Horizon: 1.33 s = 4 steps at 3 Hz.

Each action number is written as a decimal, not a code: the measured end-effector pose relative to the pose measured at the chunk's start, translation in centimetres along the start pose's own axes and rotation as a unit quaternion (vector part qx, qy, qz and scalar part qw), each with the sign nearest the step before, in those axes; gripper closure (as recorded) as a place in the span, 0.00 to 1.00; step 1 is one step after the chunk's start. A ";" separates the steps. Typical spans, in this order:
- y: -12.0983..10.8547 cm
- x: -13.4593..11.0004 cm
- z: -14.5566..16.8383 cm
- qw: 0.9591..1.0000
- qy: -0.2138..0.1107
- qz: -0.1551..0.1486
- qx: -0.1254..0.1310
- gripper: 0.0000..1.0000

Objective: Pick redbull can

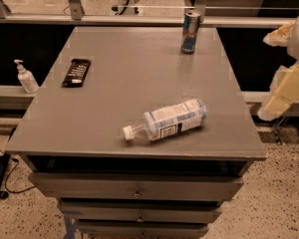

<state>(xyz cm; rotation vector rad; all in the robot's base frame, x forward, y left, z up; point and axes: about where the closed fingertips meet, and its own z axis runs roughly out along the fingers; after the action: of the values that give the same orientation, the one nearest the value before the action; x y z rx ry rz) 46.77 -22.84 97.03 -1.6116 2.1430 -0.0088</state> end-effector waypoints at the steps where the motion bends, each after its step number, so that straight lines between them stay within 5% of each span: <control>1: -4.8 -0.8 2.6 0.996 -0.079 0.023 0.022 0.00; 2: -9.8 -2.9 5.2 0.986 -0.152 0.046 0.042 0.00; 3: -14.9 -5.5 8.0 0.971 -0.214 0.073 0.071 0.00; 4: -14.8 -5.5 8.0 0.972 -0.214 0.073 0.071 0.00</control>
Offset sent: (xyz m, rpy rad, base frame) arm 0.1933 0.0179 -0.0082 0.4811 -0.2486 -0.0636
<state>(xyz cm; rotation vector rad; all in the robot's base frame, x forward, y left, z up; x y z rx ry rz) 64.27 -20.40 95.83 -1.2388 1.8707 0.2086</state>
